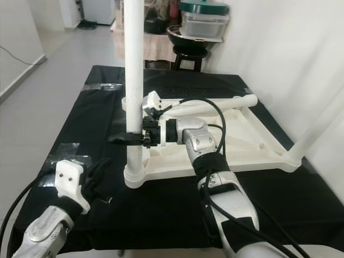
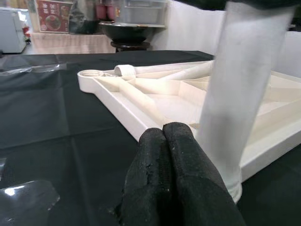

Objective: Building children table

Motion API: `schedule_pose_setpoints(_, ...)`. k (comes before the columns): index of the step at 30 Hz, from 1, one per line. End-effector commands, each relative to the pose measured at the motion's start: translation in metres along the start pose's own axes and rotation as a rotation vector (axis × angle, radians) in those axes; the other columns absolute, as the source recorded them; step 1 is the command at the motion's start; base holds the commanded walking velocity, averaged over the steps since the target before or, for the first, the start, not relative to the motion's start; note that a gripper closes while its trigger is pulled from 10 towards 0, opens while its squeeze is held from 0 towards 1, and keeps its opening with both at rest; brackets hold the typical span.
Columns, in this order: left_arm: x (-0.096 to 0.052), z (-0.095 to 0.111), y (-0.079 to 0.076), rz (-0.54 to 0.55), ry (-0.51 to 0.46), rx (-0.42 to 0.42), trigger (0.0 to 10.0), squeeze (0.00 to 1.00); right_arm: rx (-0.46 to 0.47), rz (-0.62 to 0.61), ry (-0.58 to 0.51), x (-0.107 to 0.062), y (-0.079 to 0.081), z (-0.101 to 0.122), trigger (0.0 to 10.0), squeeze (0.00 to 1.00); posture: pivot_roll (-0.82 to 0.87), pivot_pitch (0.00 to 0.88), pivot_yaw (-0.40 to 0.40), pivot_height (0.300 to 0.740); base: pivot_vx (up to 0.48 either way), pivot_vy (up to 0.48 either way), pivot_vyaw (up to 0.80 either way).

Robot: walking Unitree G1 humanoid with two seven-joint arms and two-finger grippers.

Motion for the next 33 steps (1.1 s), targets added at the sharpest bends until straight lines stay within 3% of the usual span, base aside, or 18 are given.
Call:
schedule_pose_setpoints(1,-0.001,-0.002,-0.003,-0.004,0.013,-0.008,10.0,0.00,0.000,0.030,-0.007,-0.003,0.001,0.001,0.0,0.00,0.09,0.000,-0.111,0.740,0.000,0.000,0.00)
schedule_pose_setpoints(8,-0.003,-0.001,-0.003,-0.004,0.012,-0.011,10.0,0.00,-0.003,-0.102,-0.029,-0.016,-0.002,-0.019,0.0,0.00,0.07,0.000,-0.105,0.740,0.000,0.000,0.00)
schedule_pose_setpoints(9,-0.004,-0.001,-0.002,-0.005,0.013,-0.012,10.0,0.00,0.014,-0.191,-0.029,-0.016,-0.004,-0.030,0.0,0.00,0.07,0.000,-0.105,0.740,0.000,0.000,0.00)
schedule_pose_setpoints(10,-0.005,-0.001,0.000,-0.005,0.014,-0.010,10.0,0.00,0.037,-0.447,-0.044,-0.009,-0.010,-0.048,0.0,0.00,0.06,0.000,-0.103,0.740,0.000,0.000,0.00)
schedule_pose_setpoints(11,-0.005,-0.001,0.000,-0.005,0.014,-0.010,10.0,0.00,0.037,-0.447,-0.044,-0.009,-0.010,-0.048,0.0,0.00,0.06,0.000,-0.103,0.740,0.000,0.000,0.00)
schedule_pose_setpoints(12,-0.006,-0.002,0.002,-0.006,0.016,-0.008,10.0,0.00,0.106,-0.709,-0.110,0.000,-0.001,-0.073,0.0,0.00,0.05,0.000,-0.095,0.740,0.000,0.000,0.00)
schedule_pose_setpoints(14,-0.005,-0.004,0.006,-0.009,0.024,-0.005,10.0,0.00,-0.203,-0.918,-0.146,-0.003,0.023,-0.054,0.0,0.00,0.03,0.000,-0.086,0.740,0.000,0.000,0.00)
schedule_pose_setpoints(16,-0.005,-0.004,0.006,-0.009,0.024,-0.005,10.0,0.00,-0.203,-0.918,-0.146,-0.003,0.023,-0.054,0.0,0.00,0.03,0.000,-0.086,0.740,0.000,0.000,0.00)
schedule_pose_setpoints(19,0.000,-0.006,0.005,-0.012,0.024,-0.010,10.0,0.00,-0.132,-0.783,-0.036,0.009,0.019,-0.072,0.0,0.00,0.04,0.000,-0.092,0.740,0.000,0.000,0.00)
schedule_pose_setpoints(23,0.000,-0.008,0.005,0.001,0.026,-0.004,10.0,0.00,-0.075,-0.678,-0.004,0.020,0.014,-0.072,0.0,0.00,0.05,0.000,-0.105,0.740,0.000,0.000,0.00)
schedule_pose_setpoints(24,0.000,-0.008,0.005,0.005,0.026,-0.004,10.0,0.00,-0.050,-0.644,-0.003,0.021,0.013,-0.070,10.0,0.00,0.05,0.000,-0.108,0.740,0.000,0.000,0.00)
schedule_pose_setpoints(25,0.001,-0.008,0.005,0.007,0.026,-0.005,10.0,0.00,-0.034,-0.628,-0.003,0.022,0.012,-0.068,10.0,0.00,0.05,0.000,-0.109,0.740,0.000,0.000,0.00)
schedule_pose_setpoints(26,0.001,-0.008,0.004,0.007,0.026,-0.005,10.0,0.00,-0.018,-0.547,-0.009,0.023,0.014,-0.063,10.0,0.36,0.05,0.000,-0.110,0.740,0.000,0.000,0.00)
schedule_pose_setpoints(27,0.001,-0.008,0.004,0.007,0.026,-0.005,10.0,0.00,-0.018,-0.547,-0.009,0.023,0.014,-0.063,10.0,0.36,0.05,0.000,-0.110,0.740,0.000,0.000,0.00)
schedule_pose_setpoints(28,0.001,-0.008,0.004,0.007,0.025,-0.005,10.0,0.00,-0.006,-0.470,-0.013,0.024,0.016,-0.057,10.0,1.00,0.05,0.000,-0.110,0.740,0.000,0.000,0.00)
schedule_pose_setpoints(30,0.001,-0.007,0.004,0.005,0.025,-0.006,10.0,0.00,-0.037,-0.307,-0.025,0.024,0.027,-0.043,10.0,1.00,0.06,0.000,-0.109,0.740,0.000,0.000,0.00)
schedule_pose_setpoints(32,0.001,-0.007,0.004,0.005,0.025,-0.006,10.0,0.00,-0.037,-0.307,-0.025,0.024,0.027,-0.043,10.0,1.00,0.06,0.000,-0.109,0.740,0.000,0.000,0.00)
schedule_pose_setpoints(33,0.001,-0.007,0.003,0.004,0.024,-0.008,10.0,0.00,-0.088,-0.186,-0.024,0.021,0.034,-0.034,10.0,1.00,0.06,0.000,-0.107,0.740,0.000,0.000,0.00)
Point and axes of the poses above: a point about 5 cm out from each wrist's last joint towards the gripper, its own x axis pointing out of the wrist towards the gripper, its own z axis along the axis of the wrist's last joint, y = z × x, the point moved 1 cm from there along x, pointing out of the wrist towards the gripper, and after that the axes turned 15 degrees about x, right-handed, at the moved point
